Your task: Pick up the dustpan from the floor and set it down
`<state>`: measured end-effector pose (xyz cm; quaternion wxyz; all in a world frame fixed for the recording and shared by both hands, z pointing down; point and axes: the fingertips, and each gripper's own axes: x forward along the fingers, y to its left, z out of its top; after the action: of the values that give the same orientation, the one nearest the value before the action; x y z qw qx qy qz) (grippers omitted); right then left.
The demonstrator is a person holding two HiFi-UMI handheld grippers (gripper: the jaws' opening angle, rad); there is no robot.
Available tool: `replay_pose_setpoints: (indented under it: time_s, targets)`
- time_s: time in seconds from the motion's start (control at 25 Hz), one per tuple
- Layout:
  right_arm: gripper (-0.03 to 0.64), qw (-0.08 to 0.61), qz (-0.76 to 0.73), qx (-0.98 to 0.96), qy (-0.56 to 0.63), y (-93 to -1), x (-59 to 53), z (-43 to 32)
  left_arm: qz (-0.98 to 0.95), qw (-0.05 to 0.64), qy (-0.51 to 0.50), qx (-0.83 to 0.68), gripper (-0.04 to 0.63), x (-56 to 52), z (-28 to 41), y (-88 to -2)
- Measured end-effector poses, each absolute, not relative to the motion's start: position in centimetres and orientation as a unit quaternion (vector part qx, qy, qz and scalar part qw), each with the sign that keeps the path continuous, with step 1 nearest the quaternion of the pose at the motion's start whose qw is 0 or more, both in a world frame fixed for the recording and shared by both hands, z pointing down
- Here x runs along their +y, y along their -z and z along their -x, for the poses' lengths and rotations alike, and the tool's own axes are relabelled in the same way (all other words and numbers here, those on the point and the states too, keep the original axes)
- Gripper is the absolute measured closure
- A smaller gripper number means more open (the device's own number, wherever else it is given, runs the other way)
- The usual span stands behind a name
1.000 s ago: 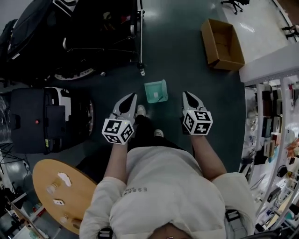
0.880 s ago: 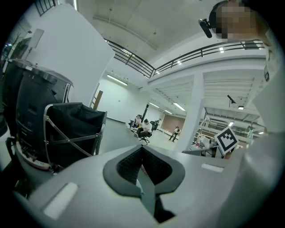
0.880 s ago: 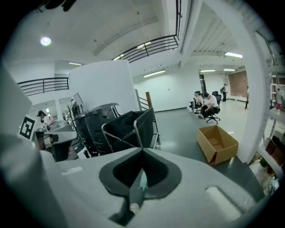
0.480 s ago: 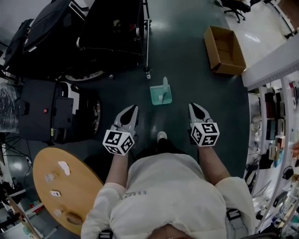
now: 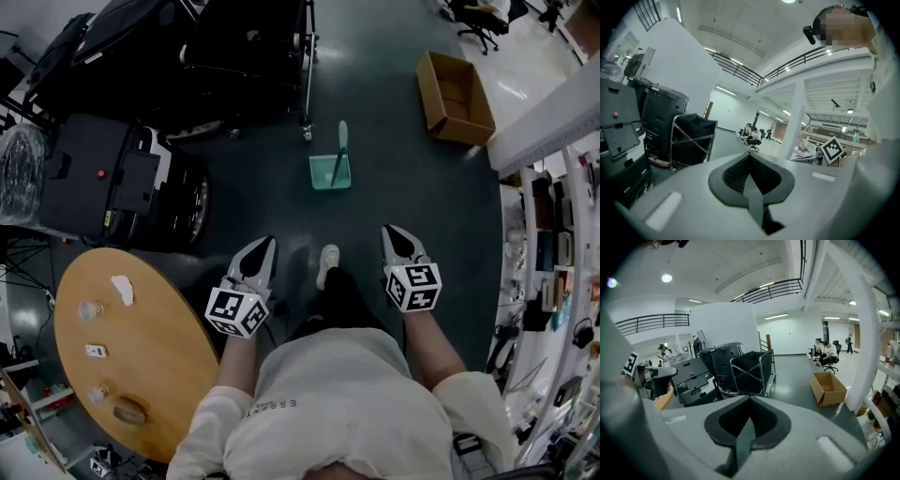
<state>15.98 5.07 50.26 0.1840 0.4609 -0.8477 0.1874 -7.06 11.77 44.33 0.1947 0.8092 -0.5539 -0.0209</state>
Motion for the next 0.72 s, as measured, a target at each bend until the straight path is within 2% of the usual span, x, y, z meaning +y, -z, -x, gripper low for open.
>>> replay_pose_setpoints:
  time_s: [0.32,0.72]
  targets:
    - [0.626,0.168,-0.458,-0.852,-0.191,-48.2,16.6,-15.3,-0.826,0.183,0.052,-0.531,0.584,23.6,3.9,-41.1]
    - [0.626,0.161,-0.458,-0.86,-0.156,-45.9,21.6,-16.7,-0.825,0.171,0.066,-0.534,0.584,27.7,2.2,-39.8]
